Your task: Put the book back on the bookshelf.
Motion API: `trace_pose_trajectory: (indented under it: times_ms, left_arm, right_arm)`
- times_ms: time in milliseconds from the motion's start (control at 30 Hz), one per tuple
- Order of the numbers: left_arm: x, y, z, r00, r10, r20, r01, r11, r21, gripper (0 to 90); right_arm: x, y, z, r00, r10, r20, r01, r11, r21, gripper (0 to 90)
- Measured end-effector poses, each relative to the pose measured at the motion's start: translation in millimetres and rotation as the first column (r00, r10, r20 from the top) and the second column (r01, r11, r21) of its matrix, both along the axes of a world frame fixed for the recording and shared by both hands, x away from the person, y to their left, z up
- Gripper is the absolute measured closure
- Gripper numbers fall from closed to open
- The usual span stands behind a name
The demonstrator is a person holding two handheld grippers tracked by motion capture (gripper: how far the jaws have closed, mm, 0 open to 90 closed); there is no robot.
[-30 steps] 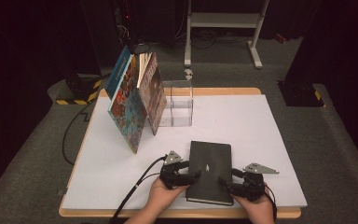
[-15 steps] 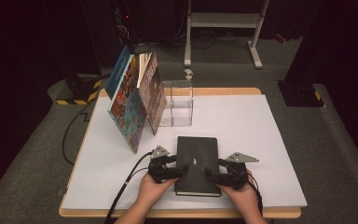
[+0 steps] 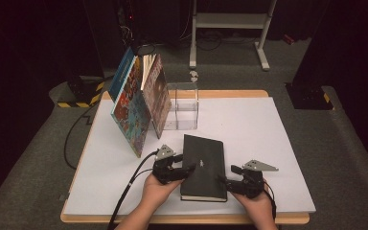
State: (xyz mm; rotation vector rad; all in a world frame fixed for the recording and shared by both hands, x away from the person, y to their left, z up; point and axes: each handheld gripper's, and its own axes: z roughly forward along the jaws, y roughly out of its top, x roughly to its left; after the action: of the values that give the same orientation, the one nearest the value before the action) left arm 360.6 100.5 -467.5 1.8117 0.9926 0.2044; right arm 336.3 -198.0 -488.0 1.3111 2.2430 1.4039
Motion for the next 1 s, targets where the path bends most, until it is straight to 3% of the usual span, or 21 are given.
trace_pose_trajectory:
  times_ms: [67, 300, 367, 433, 467, 733, 1000]
  left_arm:
    - [5.0, -0.2, -0.6, 0.9996, -0.026, -0.006, 0.026, 0.9997, -0.004, 45.2]
    - [8.2, 6.5, -11.3, 0.9976, -0.067, -0.013, 0.066, 0.9960, -0.059, 48.9]
    - [7.5, 9.2, -13.4, 0.9963, -0.085, 0.010, 0.086, 0.9932, -0.080, 51.5]
    - [4.7, 11.2, -12.1, 0.9890, -0.115, 0.093, 0.123, 0.9892, -0.081, 54.1]
    - [3.7, 11.1, -11.5, 0.9866, -0.119, 0.111, 0.129, 0.9882, -0.083, 54.6]
    - [1.4, 10.7, -9.0, 0.9736, -0.144, 0.177, 0.158, 0.9854, -0.064, 56.3]
    - [-4.3, 10.0, -5.9, 0.9617, -0.148, 0.230, 0.164, 0.9853, -0.049, 56.9]
  right_arm:
    - [-0.3, -0.2, 0.1, 1.0000, 0.005, -0.002, -0.005, 1.000, 0.002, 26.6]
    - [5.6, 4.2, -4.1, 0.9989, 0.026, -0.038, -0.025, 0.999, 0.037, 24.0]
    - [10.7, 6.6, -3.8, 0.9977, 0.031, -0.059, -0.029, 0.999, 0.046, 21.5]
    - [18.0, 9.4, -3.1, 0.9954, 0.041, -0.087, -0.038, 0.998, 0.043, 16.5]
    - [21.2, 9.5, -3.4, 0.9938, 0.050, -0.099, -0.045, 0.998, 0.054, 15.3]
    - [33.8, 13.7, -4.8, 0.9841, 0.082, -0.158, -0.067, 0.993, 0.101, 8.7]
    - [41.5, 12.6, -10.5, 0.9683, 0.115, -0.222, -0.080, 0.984, 0.161, 0.3]
